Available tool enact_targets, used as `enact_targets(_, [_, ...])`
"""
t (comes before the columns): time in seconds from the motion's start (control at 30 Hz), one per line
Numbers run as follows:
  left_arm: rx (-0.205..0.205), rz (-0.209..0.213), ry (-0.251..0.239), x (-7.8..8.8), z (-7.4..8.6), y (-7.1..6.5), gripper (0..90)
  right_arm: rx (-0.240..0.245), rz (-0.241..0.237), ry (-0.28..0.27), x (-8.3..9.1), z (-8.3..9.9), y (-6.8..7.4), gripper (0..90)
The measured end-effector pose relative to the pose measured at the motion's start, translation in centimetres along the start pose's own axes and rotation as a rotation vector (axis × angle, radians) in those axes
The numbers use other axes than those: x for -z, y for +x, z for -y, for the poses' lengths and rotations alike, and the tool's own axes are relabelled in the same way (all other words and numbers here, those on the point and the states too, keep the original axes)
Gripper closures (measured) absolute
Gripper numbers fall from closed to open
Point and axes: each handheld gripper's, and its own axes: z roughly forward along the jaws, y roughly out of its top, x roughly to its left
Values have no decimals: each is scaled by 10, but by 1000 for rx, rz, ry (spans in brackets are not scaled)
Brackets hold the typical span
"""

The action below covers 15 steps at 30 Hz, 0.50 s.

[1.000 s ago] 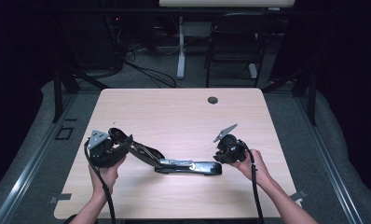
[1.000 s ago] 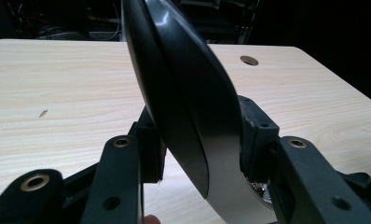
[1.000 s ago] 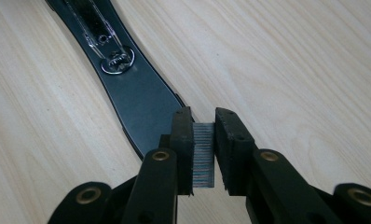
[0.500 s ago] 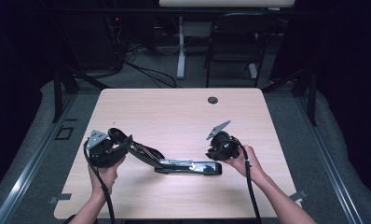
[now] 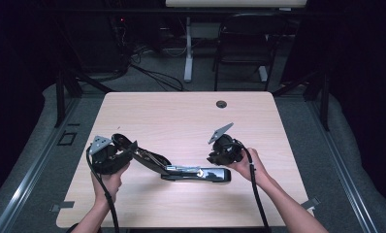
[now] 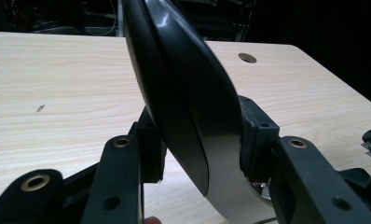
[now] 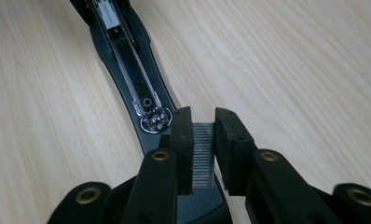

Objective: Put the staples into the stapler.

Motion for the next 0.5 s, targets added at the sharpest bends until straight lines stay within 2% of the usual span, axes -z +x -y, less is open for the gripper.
enact_targets(0.5, [0, 5, 0, 0, 0, 1, 593, 71, -64, -28, -10, -23, 9, 783])
